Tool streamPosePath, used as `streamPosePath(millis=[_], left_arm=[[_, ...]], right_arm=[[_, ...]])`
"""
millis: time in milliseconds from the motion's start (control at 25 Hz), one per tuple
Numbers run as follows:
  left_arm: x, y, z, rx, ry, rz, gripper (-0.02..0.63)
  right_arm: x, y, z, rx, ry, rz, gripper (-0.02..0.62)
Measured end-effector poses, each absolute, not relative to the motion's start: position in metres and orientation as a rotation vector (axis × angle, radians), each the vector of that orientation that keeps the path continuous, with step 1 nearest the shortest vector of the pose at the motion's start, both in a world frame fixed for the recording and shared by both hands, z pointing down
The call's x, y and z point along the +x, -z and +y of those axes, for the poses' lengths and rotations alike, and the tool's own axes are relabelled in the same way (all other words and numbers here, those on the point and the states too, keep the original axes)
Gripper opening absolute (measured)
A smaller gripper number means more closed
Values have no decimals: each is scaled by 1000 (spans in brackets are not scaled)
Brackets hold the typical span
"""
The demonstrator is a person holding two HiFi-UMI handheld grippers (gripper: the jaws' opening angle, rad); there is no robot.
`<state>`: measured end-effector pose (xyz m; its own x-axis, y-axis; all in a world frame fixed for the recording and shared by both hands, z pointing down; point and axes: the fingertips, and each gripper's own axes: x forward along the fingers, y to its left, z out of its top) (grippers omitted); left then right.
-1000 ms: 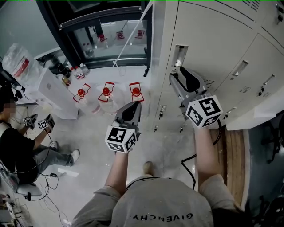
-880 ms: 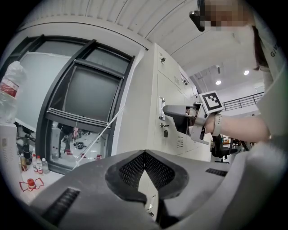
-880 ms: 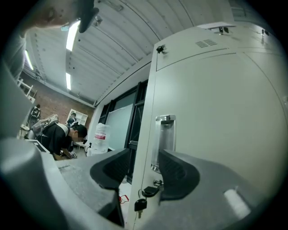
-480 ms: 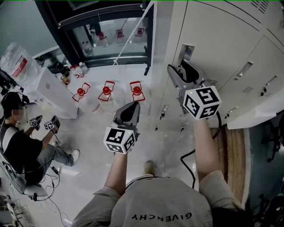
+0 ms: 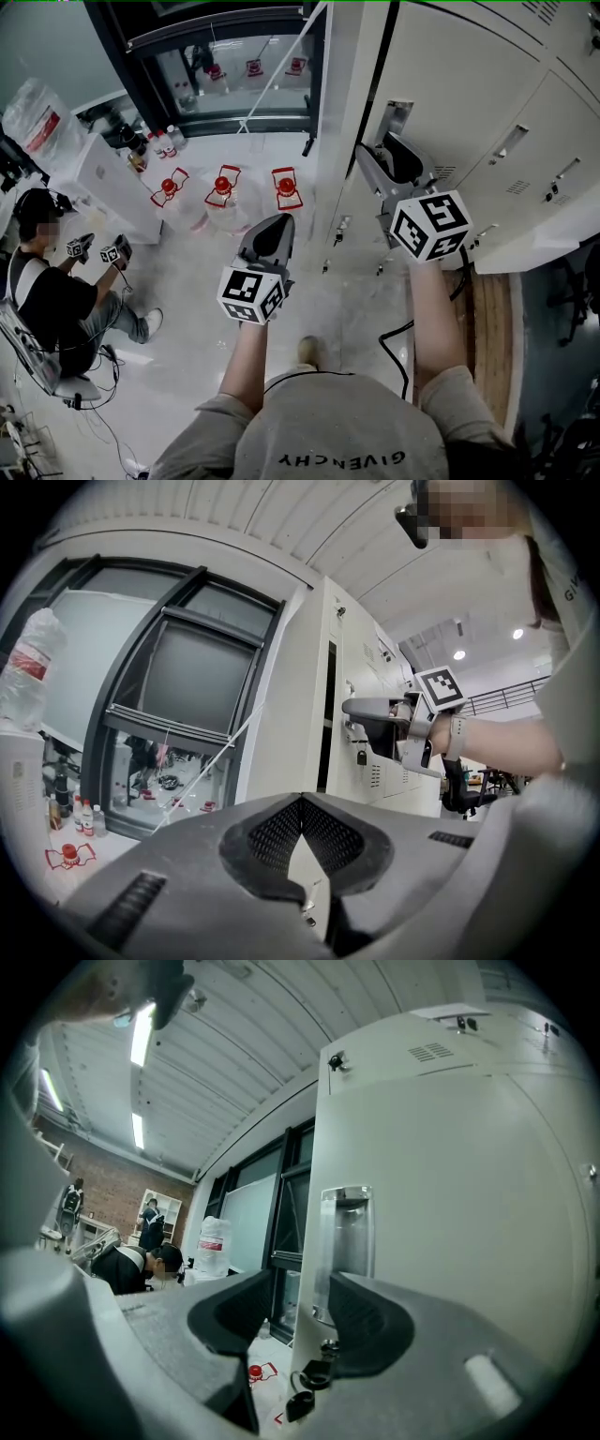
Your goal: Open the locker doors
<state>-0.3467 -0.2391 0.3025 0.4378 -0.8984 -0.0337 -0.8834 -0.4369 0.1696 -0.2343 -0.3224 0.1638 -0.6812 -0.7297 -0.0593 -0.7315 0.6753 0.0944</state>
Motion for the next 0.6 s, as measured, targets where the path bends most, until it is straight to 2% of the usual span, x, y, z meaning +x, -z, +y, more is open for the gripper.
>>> streamPosePath(millis=[600], left_arm=[[-290, -296, -188, 2547, 186, -1585, -2]], right_arm=[[-187, -161, -240, -1132, -198, 2882, 160]])
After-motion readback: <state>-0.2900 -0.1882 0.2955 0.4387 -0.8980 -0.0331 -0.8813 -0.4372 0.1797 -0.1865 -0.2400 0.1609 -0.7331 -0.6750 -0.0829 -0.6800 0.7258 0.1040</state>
